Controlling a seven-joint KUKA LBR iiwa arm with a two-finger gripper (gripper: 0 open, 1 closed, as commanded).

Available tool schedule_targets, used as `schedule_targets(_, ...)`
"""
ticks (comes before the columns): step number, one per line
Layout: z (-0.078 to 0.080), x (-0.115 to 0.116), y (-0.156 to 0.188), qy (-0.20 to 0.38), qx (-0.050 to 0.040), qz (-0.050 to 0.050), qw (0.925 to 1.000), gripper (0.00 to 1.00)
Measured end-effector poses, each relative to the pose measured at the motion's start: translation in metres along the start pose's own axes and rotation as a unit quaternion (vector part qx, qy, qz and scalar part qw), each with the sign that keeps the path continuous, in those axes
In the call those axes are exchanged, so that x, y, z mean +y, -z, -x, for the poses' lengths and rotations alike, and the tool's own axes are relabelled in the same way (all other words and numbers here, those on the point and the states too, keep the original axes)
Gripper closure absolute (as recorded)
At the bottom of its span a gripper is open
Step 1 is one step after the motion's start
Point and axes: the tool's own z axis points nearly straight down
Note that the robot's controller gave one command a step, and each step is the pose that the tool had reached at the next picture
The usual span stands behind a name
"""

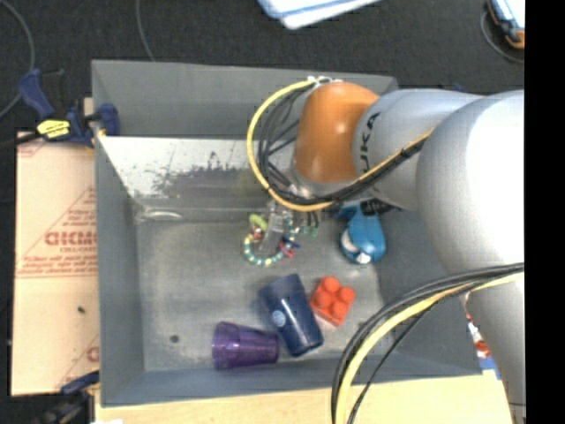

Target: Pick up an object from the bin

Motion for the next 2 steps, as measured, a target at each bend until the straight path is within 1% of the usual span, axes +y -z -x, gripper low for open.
schedule_targets(1, -0.001, -0.001, 0.007, 0.0, 0.002, 0.0, 1.0, 1.0)
schedule_targets(2, -0.001, -0.001, 0.025, 0.0, 0.0033, -0.001, 1.0, 1.0)
